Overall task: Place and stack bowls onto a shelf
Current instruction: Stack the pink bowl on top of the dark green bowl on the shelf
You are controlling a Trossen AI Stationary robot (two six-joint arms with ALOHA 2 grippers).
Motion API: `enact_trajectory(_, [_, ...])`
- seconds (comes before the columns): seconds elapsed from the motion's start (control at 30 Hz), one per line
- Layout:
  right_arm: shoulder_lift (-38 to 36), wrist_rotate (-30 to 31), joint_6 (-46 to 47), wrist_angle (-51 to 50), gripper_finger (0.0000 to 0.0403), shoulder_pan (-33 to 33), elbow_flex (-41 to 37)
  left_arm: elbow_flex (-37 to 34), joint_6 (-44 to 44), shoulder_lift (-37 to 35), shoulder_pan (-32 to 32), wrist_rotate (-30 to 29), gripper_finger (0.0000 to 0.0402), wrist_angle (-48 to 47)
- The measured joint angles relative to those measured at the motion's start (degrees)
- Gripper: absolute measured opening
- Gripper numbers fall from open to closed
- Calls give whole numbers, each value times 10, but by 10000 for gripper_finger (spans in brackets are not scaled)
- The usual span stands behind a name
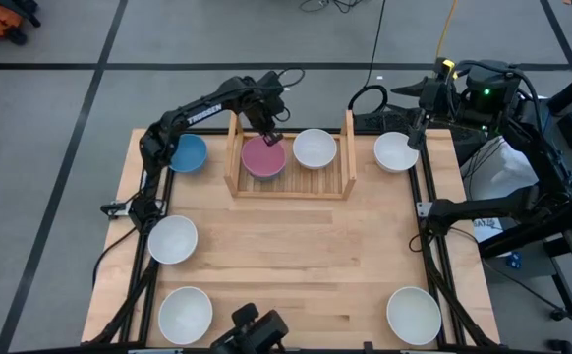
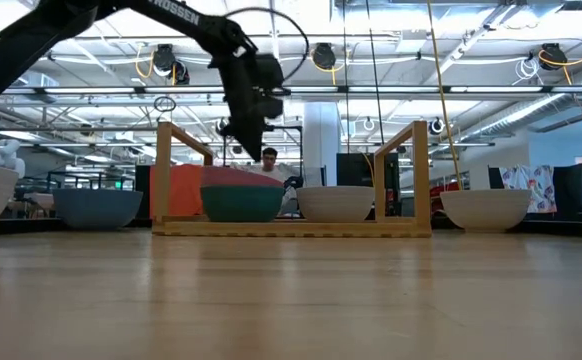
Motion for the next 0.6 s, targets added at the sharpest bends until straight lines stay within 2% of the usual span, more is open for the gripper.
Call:
enact_trajectory(0.1, [0,0,0,-1,146,0,0,0,2,-39,-7,26,2,-13])
enact_trajectory(0.33, [0,0,0,-6,146,0,0,1,2,-119,-28,30,6,-73])
enact_trajectory(0.5, [0,0,14,-6,146,0,0,1,-9,-140,-71,30,3,-157])
enact_trajectory(0.6, [0,0,21,-6,146,0,0,1,1,-141,-103,28,4,-174])
